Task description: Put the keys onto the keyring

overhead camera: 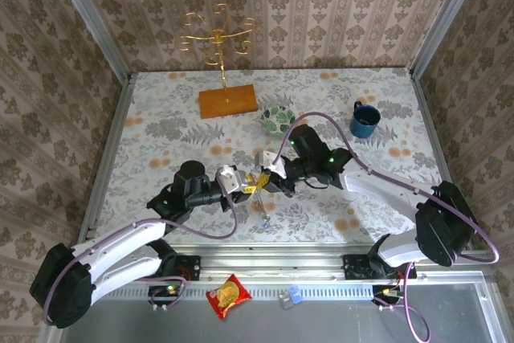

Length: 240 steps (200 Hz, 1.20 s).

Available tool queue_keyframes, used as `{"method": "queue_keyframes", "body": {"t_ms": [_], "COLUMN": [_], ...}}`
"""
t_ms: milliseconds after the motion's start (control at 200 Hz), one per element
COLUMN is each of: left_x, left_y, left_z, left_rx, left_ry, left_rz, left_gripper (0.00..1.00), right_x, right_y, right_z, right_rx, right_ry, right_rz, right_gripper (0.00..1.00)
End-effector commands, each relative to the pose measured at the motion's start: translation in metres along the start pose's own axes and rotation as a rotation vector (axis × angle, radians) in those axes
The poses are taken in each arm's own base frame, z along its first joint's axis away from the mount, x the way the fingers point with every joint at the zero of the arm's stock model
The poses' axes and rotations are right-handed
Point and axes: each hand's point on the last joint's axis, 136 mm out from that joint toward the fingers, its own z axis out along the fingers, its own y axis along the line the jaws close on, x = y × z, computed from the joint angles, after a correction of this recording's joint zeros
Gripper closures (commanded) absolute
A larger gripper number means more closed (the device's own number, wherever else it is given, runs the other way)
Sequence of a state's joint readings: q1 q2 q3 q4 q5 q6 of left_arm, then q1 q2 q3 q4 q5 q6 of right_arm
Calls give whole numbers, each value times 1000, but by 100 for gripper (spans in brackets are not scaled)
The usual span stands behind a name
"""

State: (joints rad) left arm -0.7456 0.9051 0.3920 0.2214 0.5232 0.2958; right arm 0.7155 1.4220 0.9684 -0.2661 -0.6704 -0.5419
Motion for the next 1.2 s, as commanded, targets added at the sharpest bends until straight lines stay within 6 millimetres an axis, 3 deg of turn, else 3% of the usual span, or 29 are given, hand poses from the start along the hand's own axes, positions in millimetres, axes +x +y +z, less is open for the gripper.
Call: {"method": "queue_keyframes", "body": {"t_ms": [0, 170, 290, 340, 520, 615, 710, 860, 1065, 1195], "left_x": [-3, -5, -9, -9, -10, -14, -14, -12, -18, -25], "left_y": [-3, -5, -5, -5, -10, -10, -10, -11, -8, -8], "left_z": [-1, 1, 1, 0, -3, -3, -3, -2, -3, -3], "left_rx": [30, 52, 53, 52, 49, 43, 39, 42, 24, 26], "left_ry": [38, 50, 40, 34, -20, -64, -81, -78, -129, -177], "left_rz": [51, 66, 75, 75, 61, 51, 42, 36, 32, 35], "left_gripper": [79, 86, 100, 100, 100, 100, 100, 100, 100, 100], "right_x": [14, 5, 2, 1, 0, 0, 6, 8, 20, 17], "right_y": [11, 15, 19, 18, 8, 10, 12, 12, 9, 9], "right_z": [2, 6, 8, 8, 0, -7, -5, -5, 3, 4], "right_rx": [-41, -61, -76, -70, -20, -4, -14, -8, -4, -3], "right_ry": [125, 158, 164, 138, -24, -71, -64, -61, -34, -38], "right_rz": [-45, -83, -82, -66, 44, 55, 69, 70, 91, 89], "right_gripper": [100, 100, 100, 100, 83, 82, 85, 100, 100, 100]}}
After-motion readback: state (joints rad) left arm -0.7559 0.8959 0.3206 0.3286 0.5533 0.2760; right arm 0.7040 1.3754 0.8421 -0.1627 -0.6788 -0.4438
